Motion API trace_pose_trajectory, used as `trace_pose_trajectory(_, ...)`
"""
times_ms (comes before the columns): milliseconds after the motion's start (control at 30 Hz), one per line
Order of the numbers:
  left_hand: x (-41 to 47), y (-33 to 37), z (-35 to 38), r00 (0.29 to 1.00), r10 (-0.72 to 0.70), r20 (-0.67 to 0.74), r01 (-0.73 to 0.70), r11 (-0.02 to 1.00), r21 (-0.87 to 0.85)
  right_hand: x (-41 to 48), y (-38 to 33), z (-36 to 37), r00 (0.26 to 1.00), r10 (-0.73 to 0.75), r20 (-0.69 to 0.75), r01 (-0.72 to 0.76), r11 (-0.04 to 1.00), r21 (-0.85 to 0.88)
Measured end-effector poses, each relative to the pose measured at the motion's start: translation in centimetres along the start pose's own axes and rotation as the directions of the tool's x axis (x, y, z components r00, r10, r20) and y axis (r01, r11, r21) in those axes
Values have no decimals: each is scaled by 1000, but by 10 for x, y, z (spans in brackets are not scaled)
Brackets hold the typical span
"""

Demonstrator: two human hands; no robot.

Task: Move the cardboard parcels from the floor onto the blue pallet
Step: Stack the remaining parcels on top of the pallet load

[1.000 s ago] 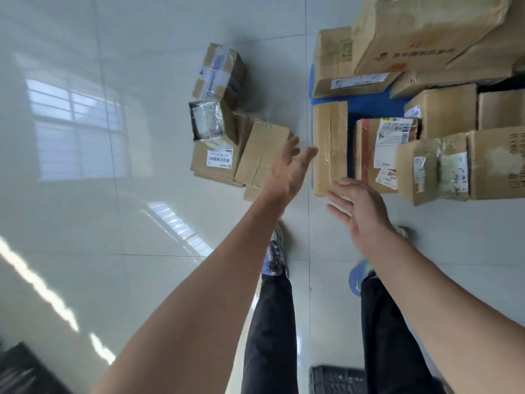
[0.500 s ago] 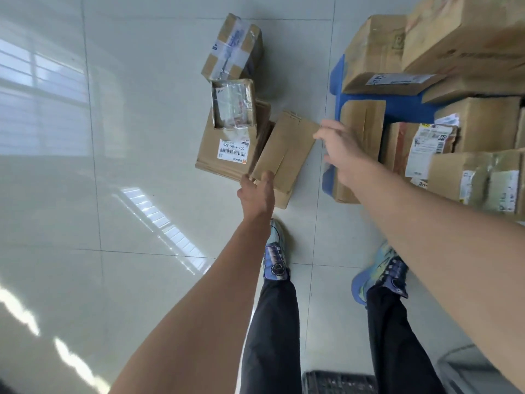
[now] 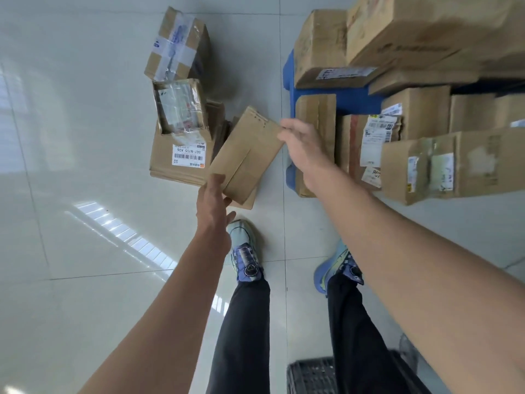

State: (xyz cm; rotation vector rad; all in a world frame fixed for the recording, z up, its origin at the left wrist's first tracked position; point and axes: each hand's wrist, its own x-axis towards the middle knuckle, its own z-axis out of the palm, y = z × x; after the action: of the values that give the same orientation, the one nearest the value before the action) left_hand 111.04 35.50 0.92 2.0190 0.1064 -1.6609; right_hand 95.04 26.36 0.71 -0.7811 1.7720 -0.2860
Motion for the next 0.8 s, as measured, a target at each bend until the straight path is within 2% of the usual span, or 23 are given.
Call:
trace_pose_trajectory(233,-70,10,23,978,196,66,-201,975,96,-64,21,-71,994,-35,-107,52,987,152)
trace_pose_trajectory(467,-91,-6,91,950,176,260,-233,950,208,-81,72,-149,967,51,-249,-10,987,162)
trace_pose_trajectory(800,-69,-27,127,937,113,332,-234,907,350,-68,119,-191,974,95,-205,-65,987,147)
